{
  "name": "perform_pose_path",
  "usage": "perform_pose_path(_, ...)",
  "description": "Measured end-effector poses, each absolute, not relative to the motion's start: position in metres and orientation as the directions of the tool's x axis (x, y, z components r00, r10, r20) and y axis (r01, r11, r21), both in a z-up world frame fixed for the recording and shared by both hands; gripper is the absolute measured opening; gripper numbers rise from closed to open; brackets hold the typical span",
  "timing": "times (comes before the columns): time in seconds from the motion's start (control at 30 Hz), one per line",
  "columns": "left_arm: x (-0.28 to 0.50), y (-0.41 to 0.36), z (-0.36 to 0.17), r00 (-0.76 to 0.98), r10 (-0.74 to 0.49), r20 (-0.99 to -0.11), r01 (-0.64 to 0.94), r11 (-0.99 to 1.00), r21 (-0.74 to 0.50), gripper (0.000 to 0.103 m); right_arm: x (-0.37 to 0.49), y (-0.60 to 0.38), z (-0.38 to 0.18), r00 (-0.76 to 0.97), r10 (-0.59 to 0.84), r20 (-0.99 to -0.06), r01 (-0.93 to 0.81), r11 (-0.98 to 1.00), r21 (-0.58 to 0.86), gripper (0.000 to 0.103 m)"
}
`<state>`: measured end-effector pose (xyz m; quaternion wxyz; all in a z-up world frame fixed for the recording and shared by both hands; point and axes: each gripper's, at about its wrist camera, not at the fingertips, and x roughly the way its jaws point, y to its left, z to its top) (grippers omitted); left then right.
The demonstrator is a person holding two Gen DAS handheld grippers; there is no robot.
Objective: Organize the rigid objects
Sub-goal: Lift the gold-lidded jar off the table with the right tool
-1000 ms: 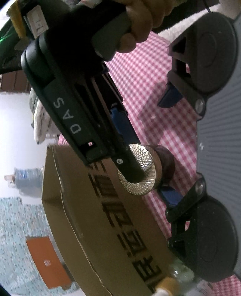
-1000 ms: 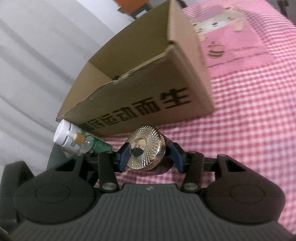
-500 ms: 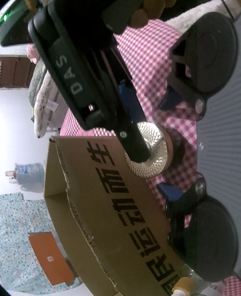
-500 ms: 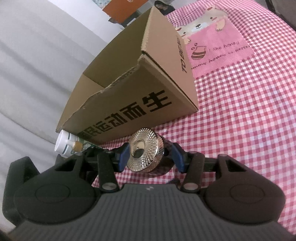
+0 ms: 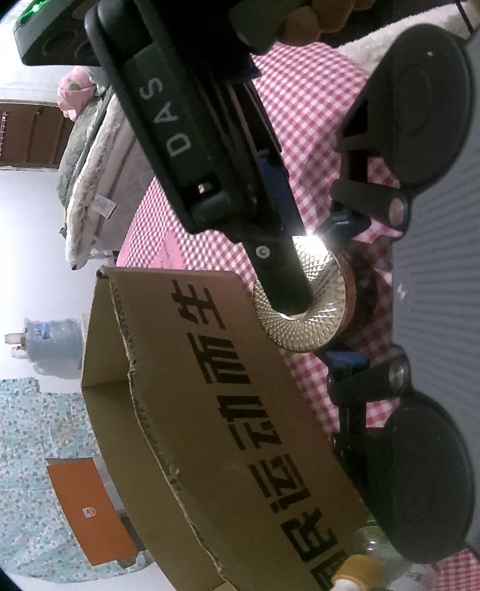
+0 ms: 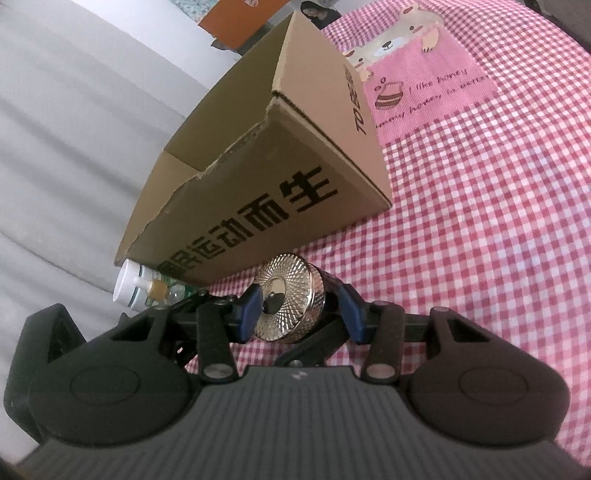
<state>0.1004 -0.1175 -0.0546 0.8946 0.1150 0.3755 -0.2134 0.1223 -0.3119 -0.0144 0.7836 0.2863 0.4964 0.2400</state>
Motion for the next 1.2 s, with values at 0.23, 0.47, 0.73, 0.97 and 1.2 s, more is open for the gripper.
perform_pose_path(0.23,0.084,-0.114,-0.053,0.606,-0.302,-0.736,0.466,0.885,0.021,0.057,0.104,-0.312,-0.013,0.380,0.672,-0.635,-0.093,0.711,0.697,0.046)
perform_pose_path(0.47,0.090,-0.115,-0.055,0.602,-0.301,-0.739,0.464,0.886,0.018,0.058,0.106,-0.318,-0.016,0.383,0.671,-0.634,-0.076,0.707,0.703,0.047)
perform_pose_path(0.73,0.097,-0.119,-0.055,0.602,-0.304,-0.738,0.463,0.886,0.013,0.058,0.110,-0.319,-0.019,0.394,0.664,-0.636,-0.075,0.713,0.697,0.050)
perform_pose_path(0.97,0.099,-0.120,-0.056,0.603,-0.304,-0.737,0.459,0.888,0.010,0.057,0.114,-0.315,-0.018,0.391,0.667,-0.634,-0.096,0.715,0.693,0.051)
perform_pose_path(1.2,0.099,-0.119,-0.054,0.601,-0.299,-0.741,0.455,0.890,0.010,0.057,0.116,-0.309,-0.015,0.386,0.662,-0.643,-0.119,0.727,0.677,0.050)
